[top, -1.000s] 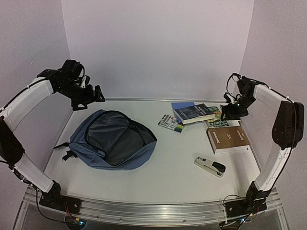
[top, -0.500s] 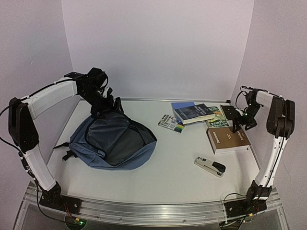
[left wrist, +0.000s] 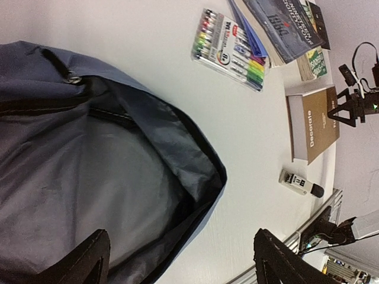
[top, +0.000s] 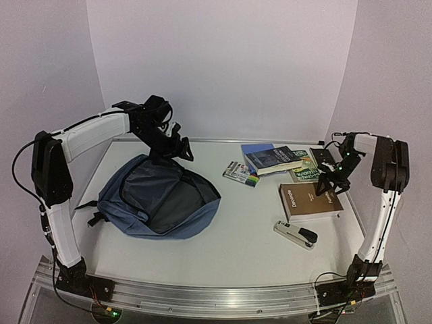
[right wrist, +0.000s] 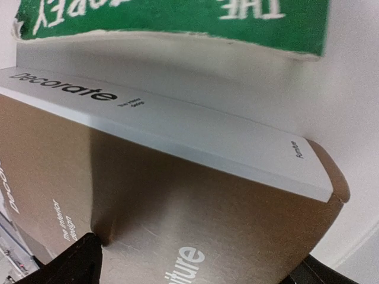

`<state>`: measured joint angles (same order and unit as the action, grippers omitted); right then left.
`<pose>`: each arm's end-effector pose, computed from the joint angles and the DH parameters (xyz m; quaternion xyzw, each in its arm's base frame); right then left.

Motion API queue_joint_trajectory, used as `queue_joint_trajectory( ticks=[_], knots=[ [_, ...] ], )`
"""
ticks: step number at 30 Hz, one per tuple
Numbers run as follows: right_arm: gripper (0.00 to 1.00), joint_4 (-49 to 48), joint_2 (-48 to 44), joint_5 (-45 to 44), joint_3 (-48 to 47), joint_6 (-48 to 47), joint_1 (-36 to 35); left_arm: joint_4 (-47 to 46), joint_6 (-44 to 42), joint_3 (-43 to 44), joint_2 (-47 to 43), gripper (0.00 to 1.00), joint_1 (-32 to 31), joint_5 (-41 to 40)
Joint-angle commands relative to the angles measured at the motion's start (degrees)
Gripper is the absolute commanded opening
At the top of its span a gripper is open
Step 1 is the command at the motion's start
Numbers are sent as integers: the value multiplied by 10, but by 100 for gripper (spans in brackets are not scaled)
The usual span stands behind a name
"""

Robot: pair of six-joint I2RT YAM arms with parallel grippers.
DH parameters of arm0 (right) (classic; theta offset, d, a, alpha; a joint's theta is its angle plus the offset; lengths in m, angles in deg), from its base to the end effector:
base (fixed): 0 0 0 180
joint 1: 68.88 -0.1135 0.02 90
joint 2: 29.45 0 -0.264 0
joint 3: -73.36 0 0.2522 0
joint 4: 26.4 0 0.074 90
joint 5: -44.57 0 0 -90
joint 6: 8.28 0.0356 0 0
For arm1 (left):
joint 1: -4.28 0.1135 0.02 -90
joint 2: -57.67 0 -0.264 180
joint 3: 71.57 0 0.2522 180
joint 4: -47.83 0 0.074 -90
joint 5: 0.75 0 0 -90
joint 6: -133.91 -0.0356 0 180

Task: Pack the student bag
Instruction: Pick up the book from the center of the board.

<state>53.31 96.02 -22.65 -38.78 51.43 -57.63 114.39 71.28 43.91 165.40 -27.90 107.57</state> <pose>0.4077 -0.0670 0.1637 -0.1569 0.9673 0.1938 0.0457 0.3378 -0.2258 0.3068 0.0827 0.9483 -0.2649 0.1542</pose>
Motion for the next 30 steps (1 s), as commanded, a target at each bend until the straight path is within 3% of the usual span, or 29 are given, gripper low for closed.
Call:
queue_joint_trajectory(
  ticks=[1,6,18,25,30],
  knots=[
    [90,-7,-22,89,35,69,-29,-31,8,50,51,81,-28,48],
    [72,-67,-61,131,93,151,-52,-54,25,92,109,75,-49,74],
    [4,-77,-97,203,93,167,-53,-48,38,91,120,74,-52,47],
    [0,-54,-140,264,70,158,-54,-35,4,124,116,86,-53,47],
    [0,-45,-184,250,44,135,-85,-1,-33,198,127,95,-53,58]
  ],
)
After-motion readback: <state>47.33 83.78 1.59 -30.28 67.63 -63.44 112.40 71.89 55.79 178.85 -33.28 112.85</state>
